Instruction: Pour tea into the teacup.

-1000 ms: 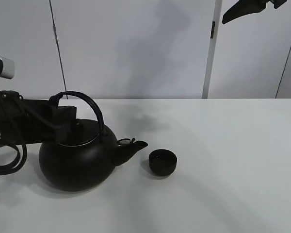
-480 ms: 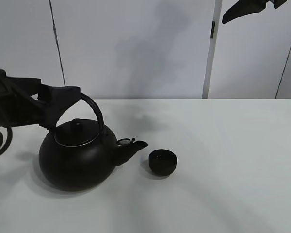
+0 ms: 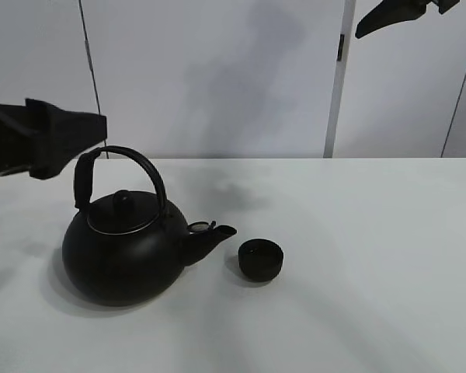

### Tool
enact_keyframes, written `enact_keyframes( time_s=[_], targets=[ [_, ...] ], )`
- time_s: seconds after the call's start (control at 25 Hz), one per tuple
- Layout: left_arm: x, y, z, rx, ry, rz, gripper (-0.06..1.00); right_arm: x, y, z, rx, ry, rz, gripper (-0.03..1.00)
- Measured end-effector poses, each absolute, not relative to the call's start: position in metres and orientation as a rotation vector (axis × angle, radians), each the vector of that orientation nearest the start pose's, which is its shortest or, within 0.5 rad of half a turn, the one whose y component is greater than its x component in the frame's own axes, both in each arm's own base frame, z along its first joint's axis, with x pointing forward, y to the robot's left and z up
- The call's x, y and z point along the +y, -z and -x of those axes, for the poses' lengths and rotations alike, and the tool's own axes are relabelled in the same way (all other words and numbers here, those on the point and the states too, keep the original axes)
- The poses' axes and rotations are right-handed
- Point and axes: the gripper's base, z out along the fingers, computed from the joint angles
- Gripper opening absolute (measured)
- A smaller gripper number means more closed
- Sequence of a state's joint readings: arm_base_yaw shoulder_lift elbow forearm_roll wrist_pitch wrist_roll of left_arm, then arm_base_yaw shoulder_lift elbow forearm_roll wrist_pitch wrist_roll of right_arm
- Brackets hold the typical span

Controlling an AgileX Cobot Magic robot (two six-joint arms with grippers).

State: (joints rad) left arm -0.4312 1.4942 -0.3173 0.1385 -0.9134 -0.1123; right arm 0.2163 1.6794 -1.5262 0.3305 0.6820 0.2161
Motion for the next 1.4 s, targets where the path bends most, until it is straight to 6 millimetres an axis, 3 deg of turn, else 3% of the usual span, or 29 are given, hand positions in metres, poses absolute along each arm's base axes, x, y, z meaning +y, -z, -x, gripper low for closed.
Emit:
enact_keyframes(
  time_s=[0.28,0.52,0.64,0.72,0.84,1.0,1.24,1.4],
  targets=[
    [-0.108,-0.231,-0.215,1.827,0.466,-0.361,0.61,0.101,-0.346,-0.374,2.337,-0.588,-0.195,0.57],
    [-0.104,-0.288,-0.231,2.145,0.361,-0.117,0.68,0.101,-0.346,-0.374,2.337,-0.588,-0.195,0.57],
    [-0.11,-0.321,-0.228,2.254,0.251,-0.203,0.69,0.101,-0.346,-0.374,2.337,-0.588,-0.195,0.57],
    [-0.118,-0.345,-0.225,2.28,0.311,-0.26,0.69,0.101,-0.346,-0.374,2.337,-0.588,-0.195,0.57],
    [-0.13,-0.366,-0.225,2.341,0.443,-0.331,0.69,0.101,-0.346,-0.374,2.337,-0.589,-0.196,0.57],
    [-0.142,-0.369,-0.236,2.456,0.549,-0.371,0.69,0.101,-0.346,-0.374,2.337,-0.589,-0.196,0.57],
    [-0.152,-0.373,-0.25,2.533,0.573,-0.41,0.69,0.1,-0.346,-0.375,2.338,-0.552,-0.168,0.57],
    [-0.158,-0.361,-0.266,2.606,0.571,-0.419,0.69,0.099,-0.344,-0.373,2.362,-0.538,-0.156,0.57]
  ],
)
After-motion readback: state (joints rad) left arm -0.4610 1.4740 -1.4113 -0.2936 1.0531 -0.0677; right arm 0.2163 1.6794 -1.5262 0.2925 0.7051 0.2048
